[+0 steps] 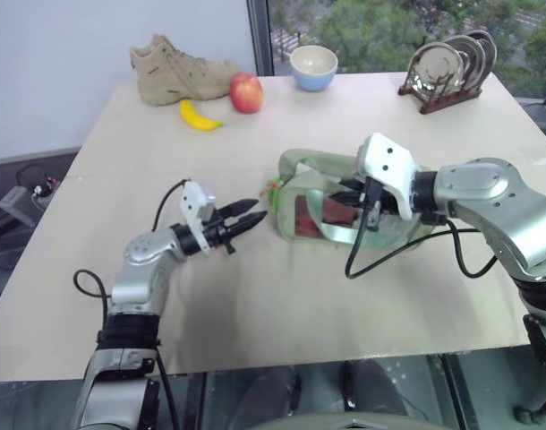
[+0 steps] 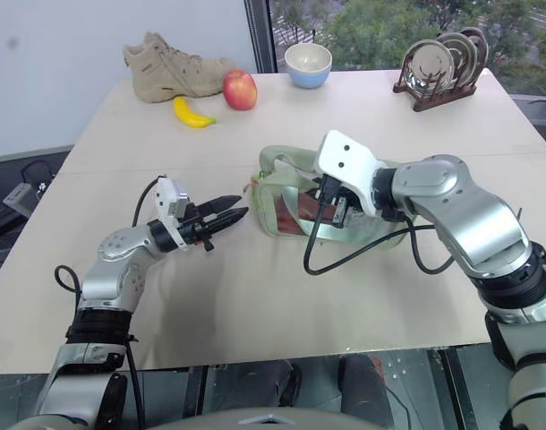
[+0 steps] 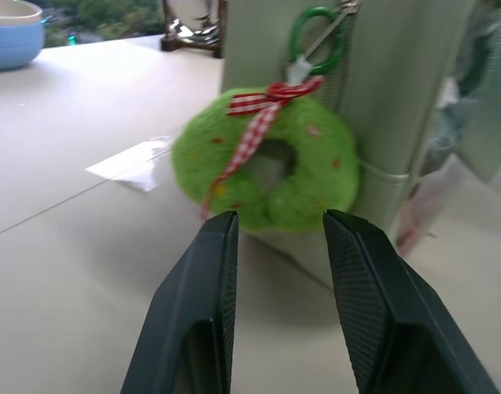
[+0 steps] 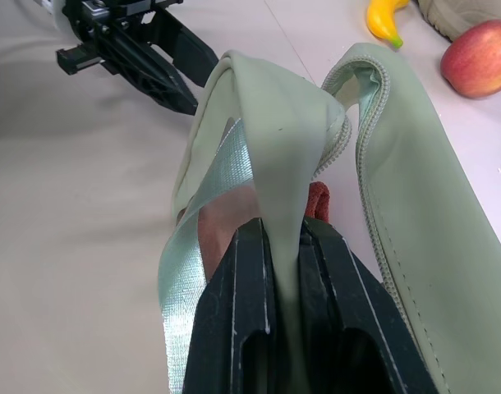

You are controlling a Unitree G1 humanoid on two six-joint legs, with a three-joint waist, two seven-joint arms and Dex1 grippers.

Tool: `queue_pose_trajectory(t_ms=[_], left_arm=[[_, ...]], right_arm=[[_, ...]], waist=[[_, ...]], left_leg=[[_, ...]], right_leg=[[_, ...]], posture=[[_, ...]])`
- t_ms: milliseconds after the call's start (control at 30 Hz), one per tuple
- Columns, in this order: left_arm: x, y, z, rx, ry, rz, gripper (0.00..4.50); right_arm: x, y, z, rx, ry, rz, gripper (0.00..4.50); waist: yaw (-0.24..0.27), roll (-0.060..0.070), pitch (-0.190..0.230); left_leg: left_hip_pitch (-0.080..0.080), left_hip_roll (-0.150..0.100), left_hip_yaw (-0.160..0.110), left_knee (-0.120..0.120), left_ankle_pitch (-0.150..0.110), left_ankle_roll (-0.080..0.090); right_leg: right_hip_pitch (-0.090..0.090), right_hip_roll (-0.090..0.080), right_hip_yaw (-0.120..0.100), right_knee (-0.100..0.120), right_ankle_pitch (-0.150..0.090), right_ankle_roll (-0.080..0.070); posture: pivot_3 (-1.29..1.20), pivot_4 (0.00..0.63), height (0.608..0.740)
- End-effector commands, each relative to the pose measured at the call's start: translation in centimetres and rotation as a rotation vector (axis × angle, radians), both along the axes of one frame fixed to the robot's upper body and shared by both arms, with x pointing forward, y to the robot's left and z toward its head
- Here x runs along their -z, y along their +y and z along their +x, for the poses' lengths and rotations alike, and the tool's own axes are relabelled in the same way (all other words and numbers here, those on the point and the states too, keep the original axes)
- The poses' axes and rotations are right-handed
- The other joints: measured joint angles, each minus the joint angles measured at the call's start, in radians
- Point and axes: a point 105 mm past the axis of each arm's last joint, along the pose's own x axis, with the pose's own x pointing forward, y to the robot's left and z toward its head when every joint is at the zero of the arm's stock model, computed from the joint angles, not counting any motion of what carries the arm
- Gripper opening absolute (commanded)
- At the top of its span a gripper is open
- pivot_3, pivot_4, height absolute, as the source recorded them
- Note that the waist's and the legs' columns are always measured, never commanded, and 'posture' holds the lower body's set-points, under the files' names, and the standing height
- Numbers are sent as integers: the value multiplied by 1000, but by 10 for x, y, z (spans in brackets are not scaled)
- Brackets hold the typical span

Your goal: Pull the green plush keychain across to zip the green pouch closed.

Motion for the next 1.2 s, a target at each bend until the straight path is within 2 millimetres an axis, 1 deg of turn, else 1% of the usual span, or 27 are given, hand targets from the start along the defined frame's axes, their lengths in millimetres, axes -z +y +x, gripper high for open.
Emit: queue_pose_trajectory(t_ms=[33, 233, 433, 600, 733, 800, 867, 967, 1067, 1200], left_arm=[[-6, 6, 1, 27, -55, 27, 1721], [-2, -7, 5, 68, -107, 56, 1721], [-2, -20, 12, 58, -142, 53, 1721], [-1, -24, 16, 45, -159, 47, 1721], [2, -29, 16, 53, -178, 81, 1721], [1, -31, 18, 39, -192, 73, 1721], [-2, -34, 19, 37, -195, 54, 1209], [-11, -32, 19, 14, -248, 68, 144], [-24, -25, 20, -14, -341, 121, 144], [-45, -19, 19, -47, -542, 242, 144]], right_arm=[[-13, -5, 0, 4, -59, 13, 46], [-14, -2, 0, -2, -62, 13, 46], [-13, -3, 0, -4, -59, 8, 46], [-12, -3, -1, -5, -56, 5, 46], [-11, -2, 0, -8, -52, 5, 46], [-10, -2, 0, -9, -49, 6, 46], [-10, -2, 0, -10, -48, 6, 0], [-9, -2, 1, -9, -45, 6, 0], [-7, -3, 1, -5, -43, 6, 0], [-6, -3, 2, -3, -40, 7, 0]], waist=[[0, 0, 0], [1, 0, 0], [0, 0, 0], [0, 0, 0], [0, 0, 0], [0, 0, 0], [1, 0, 0], [0, 0, 0], [0, 0, 0], [1, -1, 0]], left_leg=[[0, 0, 0, 0, 0, 0], [-1, 0, 0, 0, 0, 0], [-1, 0, -1, 1, 0, 0], [-1, 0, -1, 1, 0, 0], [-1, 0, -1, 1, 0, 0], [-1, 0, -1, 1, 0, 0], [-1, 0, -1, 1, 0, 0], [-1, 0, -1, 2, 0, 0], [-1, 0, -1, 2, 0, 0], [-1, 0, -1, 2, 0, 0]], right_leg=[[0, 0, 0, 0, 0, 0], [0, 0, -1, 0, 0, 0], [0, 0, -1, 0, 0, 0], [0, 0, -1, 0, 0, 0], [0, 0, -1, 0, 0, 0], [0, -1, -1, 0, 0, 0], [0, -1, -1, 0, 0, 0], [0, -1, -1, 0, 0, 0], [0, -1, -1, 0, 0, 0], [0, -1, -1, 0, 0, 0]], posture=[[0, 150, 740], [0, 150, 740], [0, 150, 740], [0, 150, 740], [0, 150, 740], [0, 150, 740], [0, 150, 740], [0, 150, 740], [0, 150, 740], [0, 150, 740]])
